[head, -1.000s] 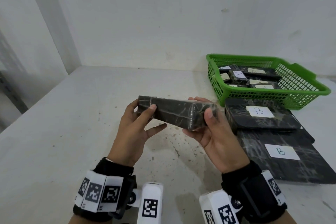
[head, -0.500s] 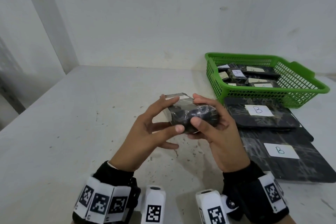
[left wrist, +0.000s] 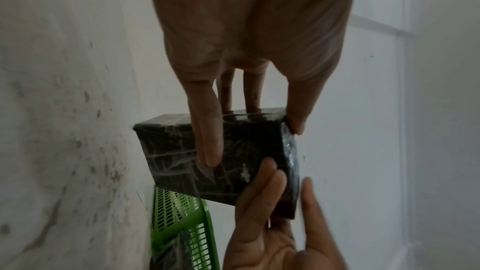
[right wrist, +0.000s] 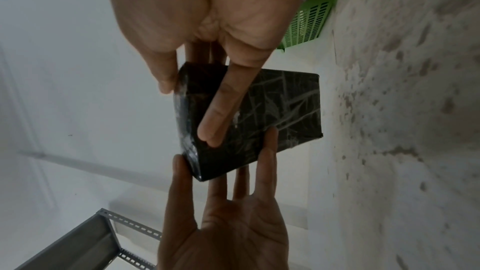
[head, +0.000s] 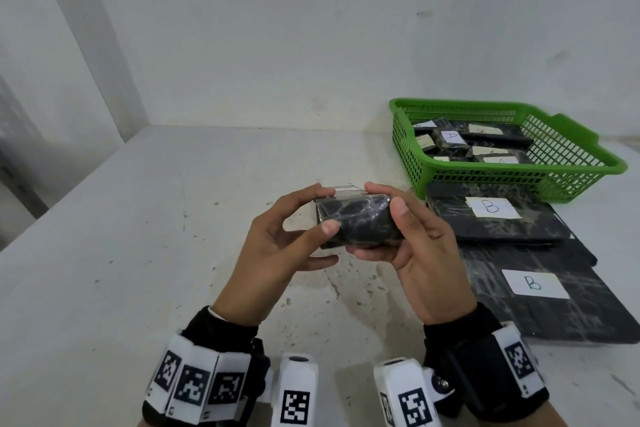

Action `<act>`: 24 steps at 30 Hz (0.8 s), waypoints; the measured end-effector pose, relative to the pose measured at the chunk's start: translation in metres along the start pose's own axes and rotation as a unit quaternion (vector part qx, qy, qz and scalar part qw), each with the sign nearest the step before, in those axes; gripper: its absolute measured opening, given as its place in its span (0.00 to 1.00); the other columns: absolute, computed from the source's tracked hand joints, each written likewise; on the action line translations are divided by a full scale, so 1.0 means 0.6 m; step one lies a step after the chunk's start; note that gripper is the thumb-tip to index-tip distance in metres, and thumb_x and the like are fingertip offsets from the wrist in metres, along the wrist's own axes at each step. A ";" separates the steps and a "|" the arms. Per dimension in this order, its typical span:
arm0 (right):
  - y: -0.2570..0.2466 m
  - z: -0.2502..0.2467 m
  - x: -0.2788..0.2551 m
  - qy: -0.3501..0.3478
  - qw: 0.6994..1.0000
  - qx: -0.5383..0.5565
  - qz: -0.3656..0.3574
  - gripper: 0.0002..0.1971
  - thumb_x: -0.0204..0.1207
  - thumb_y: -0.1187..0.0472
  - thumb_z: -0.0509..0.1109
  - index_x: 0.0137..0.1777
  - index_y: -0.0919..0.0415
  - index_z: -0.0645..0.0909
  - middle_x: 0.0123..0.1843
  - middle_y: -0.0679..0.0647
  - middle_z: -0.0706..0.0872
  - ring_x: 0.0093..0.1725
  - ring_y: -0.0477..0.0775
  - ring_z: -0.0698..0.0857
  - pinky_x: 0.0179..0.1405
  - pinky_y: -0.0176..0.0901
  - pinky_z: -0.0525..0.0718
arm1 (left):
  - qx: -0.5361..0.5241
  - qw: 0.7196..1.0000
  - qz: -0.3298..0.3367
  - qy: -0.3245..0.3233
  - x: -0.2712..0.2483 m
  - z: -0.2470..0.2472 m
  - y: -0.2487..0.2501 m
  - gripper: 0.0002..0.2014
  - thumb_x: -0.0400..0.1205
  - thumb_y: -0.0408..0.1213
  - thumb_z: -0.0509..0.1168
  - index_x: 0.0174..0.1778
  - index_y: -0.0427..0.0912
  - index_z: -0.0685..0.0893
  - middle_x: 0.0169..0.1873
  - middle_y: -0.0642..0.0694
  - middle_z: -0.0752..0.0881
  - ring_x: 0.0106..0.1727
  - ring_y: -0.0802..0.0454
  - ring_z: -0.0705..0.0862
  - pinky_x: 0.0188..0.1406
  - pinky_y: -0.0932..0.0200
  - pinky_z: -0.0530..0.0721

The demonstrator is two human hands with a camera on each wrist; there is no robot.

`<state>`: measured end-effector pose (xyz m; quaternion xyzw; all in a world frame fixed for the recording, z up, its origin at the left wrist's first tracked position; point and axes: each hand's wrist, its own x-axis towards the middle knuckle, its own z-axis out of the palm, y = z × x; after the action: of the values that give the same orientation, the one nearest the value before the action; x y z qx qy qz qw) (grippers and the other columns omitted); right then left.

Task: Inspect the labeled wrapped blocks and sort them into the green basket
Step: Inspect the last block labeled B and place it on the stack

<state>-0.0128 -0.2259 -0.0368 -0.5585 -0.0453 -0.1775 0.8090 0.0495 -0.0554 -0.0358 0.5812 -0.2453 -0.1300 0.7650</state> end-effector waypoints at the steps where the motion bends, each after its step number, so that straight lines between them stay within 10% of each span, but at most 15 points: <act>1: 0.000 0.001 -0.001 -0.005 1.000 0.005 -0.003 0.21 0.72 0.45 0.71 0.60 0.58 0.87 0.61 0.66 0.87 0.45 0.69 0.92 0.34 0.44 0.91 | -0.003 1.000 0.001 -0.004 -0.001 0.000 0.000 0.21 0.72 0.41 0.76 0.62 0.47 0.87 0.65 0.54 0.85 0.53 0.43 0.91 0.42 0.47 0.91; 10: 0.006 0.001 0.000 0.000 0.998 -0.041 -0.044 0.22 0.67 0.44 0.80 0.57 0.57 0.88 0.65 0.55 0.84 0.57 0.66 0.89 0.34 0.53 0.91 | -0.012 1.000 0.017 0.002 0.002 -0.001 -0.005 0.23 0.66 0.43 0.77 0.58 0.46 0.88 0.66 0.54 0.85 0.51 0.40 0.92 0.44 0.47 0.91; 16: 0.009 0.006 -0.006 -0.024 0.993 -0.098 -0.056 0.12 0.70 0.64 0.78 0.49 0.49 0.83 0.57 0.42 0.87 0.36 0.59 0.92 0.29 0.43 0.88 | 0.008 1.000 0.007 -0.019 -0.001 -0.001 -0.006 0.29 0.69 0.49 0.74 0.67 0.48 0.84 0.68 0.56 0.84 0.59 0.44 0.90 0.49 0.47 0.90; 24: 0.011 0.012 -0.007 0.011 0.986 -0.162 -0.028 0.22 0.84 0.43 0.61 0.77 0.41 0.70 0.67 0.31 0.80 0.60 0.43 0.87 0.36 0.46 0.91 | 0.018 0.999 0.039 0.022 0.007 -0.006 -0.011 0.20 0.74 0.38 0.69 0.64 0.47 0.85 0.73 0.59 0.77 0.64 0.53 0.86 0.48 0.54 0.89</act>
<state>-0.0134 -0.2160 -0.0412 -0.6789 -0.0230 -0.2113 0.7028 0.0555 -0.0564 -0.0422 0.5877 -0.2529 -0.0828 0.7641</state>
